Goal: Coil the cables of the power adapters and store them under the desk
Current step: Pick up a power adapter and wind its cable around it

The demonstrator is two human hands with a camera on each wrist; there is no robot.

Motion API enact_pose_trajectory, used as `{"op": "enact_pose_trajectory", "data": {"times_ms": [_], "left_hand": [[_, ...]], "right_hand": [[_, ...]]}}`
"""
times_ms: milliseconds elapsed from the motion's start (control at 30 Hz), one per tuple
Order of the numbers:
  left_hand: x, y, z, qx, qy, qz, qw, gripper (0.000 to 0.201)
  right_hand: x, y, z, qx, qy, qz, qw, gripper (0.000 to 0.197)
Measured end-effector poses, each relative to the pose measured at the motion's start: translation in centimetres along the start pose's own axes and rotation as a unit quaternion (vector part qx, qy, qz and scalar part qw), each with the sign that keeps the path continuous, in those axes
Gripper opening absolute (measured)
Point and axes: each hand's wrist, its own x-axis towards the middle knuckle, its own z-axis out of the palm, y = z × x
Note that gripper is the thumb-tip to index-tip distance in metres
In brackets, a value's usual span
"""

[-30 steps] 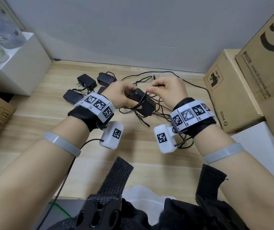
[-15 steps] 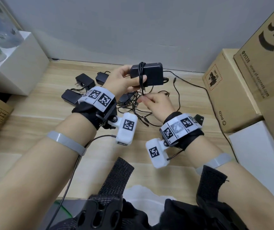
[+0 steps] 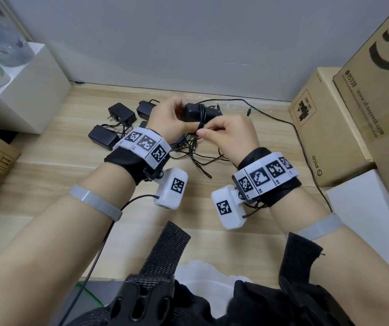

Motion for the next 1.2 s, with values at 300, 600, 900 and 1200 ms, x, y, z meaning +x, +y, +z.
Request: {"op": "enact_pose_trajectory", "data": {"times_ms": [300,600,900,1200], "left_hand": [[-0.5,0.4,-1.5,-0.077,-0.229,-0.021,0.97,0.026],[-0.2,1.8,-0.7,-0.406,-0.115,-0.052,0.905,0.03],[0.1,1.1,-0.3,-0.243,-0.034,-0.042,0.968,0.023],[-0.1,1.0,-0.2,-0.199,-0.029,-0.033,0.979,0.026]], "right_hand": [[1.9,1.3,-2.2,0.08,0.057,0.014,0.995,0.014],[0.3,2.8,0.0,0.052,-0.044,0.083,0.994,0.024],[-0.9,0.9,0.5,-0.028,-0.126,0.018,0.991,0.028],[-0.2,0.5,-0.6,0.125,-0.018,0.03,0.992,0.022]]}}
